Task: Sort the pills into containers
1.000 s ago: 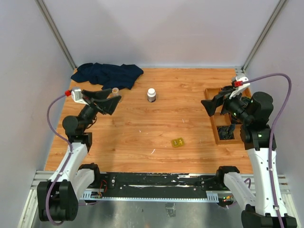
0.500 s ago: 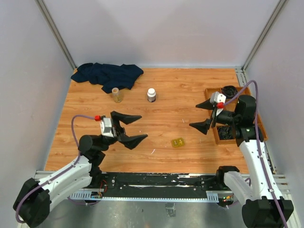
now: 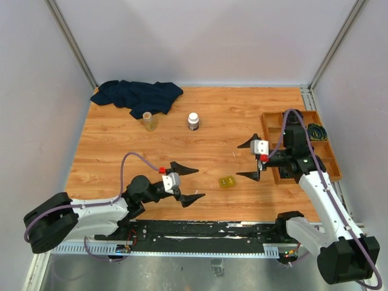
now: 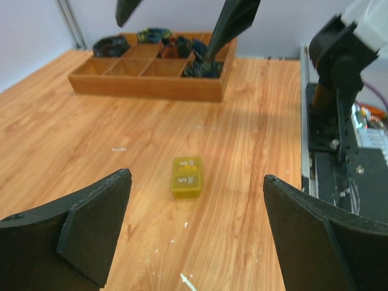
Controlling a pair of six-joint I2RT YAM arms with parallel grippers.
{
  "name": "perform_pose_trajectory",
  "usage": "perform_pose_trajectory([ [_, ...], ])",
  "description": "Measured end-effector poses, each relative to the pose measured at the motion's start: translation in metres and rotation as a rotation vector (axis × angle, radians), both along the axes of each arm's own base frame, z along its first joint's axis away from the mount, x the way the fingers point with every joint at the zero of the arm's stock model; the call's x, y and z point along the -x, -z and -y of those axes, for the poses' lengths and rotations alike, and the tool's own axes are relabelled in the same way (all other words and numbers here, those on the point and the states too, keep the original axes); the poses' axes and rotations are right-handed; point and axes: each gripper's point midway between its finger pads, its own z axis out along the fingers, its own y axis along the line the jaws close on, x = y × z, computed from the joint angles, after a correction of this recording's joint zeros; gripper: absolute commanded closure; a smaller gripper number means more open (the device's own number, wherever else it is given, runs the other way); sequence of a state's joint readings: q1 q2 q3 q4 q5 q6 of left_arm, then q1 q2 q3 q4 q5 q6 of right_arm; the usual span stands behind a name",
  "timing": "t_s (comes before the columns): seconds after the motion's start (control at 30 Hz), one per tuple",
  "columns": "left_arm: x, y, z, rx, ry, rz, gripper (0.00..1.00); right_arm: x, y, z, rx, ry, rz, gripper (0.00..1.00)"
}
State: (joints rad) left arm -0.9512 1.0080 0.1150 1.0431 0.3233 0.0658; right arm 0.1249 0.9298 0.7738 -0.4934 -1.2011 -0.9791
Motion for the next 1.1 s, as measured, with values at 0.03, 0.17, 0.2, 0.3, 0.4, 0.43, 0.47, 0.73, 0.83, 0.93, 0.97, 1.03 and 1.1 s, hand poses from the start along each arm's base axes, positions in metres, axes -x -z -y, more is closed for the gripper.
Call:
perform_pose_trajectory([
  [0.03, 0.000, 0.008, 0.002, -0.025, 0.001, 0.003, 0.06, 0.002, 0.004, -0.004, 0.018, -0.020, 0.008, 0.01],
  [0.17, 0.000, 0.048, 0.010, -0.145, 0.000, -0.008, 0.06, 0.008, 0.028, -0.018, 0.105, -0.102, 0.021, 0.01],
  [0.2, 0.000, 0.051, 0.011, -0.154, 0.002, -0.010, 0.07, 0.008, 0.033, -0.020, 0.123, -0.115, 0.019, 0.01],
  [0.3, -0.002, 0.074, 0.014, -0.207, 0.002, -0.019, 0.07, 0.010, 0.053, -0.026, 0.187, -0.152, 0.001, 0.01],
  [0.4, -0.004, 0.092, 0.016, -0.232, 0.001, -0.018, 0.08, 0.014, 0.069, -0.031, 0.243, -0.184, 0.003, 0.00],
  [0.43, -0.004, 0.096, 0.016, -0.236, -0.001, -0.019, 0.09, 0.016, 0.076, -0.033, 0.269, -0.199, 0.005, 0.02],
  [0.47, -0.004, 0.099, 0.015, -0.234, -0.003, -0.018, 0.09, 0.020, 0.084, -0.035, 0.295, -0.216, 0.002, 0.03],
  [0.73, -0.001, 0.129, 0.003, -0.272, -0.030, -0.077, 0.13, 0.019, 0.141, -0.039, 0.504, -0.234, -0.063, 0.18],
  [0.83, 0.001, 0.137, -0.006, -0.294, -0.046, -0.101, 0.13, 0.016, 0.158, -0.037, 0.570, -0.221, -0.090, 0.21],
  [0.93, 0.001, 0.138, -0.008, -0.294, -0.059, -0.109, 0.14, 0.017, 0.167, -0.037, 0.614, -0.214, -0.103, 0.23],
  [0.97, 0.000, 0.137, -0.008, -0.291, -0.063, -0.111, 0.15, 0.016, 0.169, -0.037, 0.623, -0.211, -0.104, 0.25],
  [1.03, -0.001, 0.135, -0.008, -0.282, -0.069, -0.113, 0.15, 0.014, 0.172, -0.038, 0.637, -0.201, -0.102, 0.28],
  [1.1, -0.001, 0.133, -0.007, -0.274, -0.071, -0.115, 0.16, 0.013, 0.175, -0.038, 0.650, -0.191, -0.106, 0.30],
])
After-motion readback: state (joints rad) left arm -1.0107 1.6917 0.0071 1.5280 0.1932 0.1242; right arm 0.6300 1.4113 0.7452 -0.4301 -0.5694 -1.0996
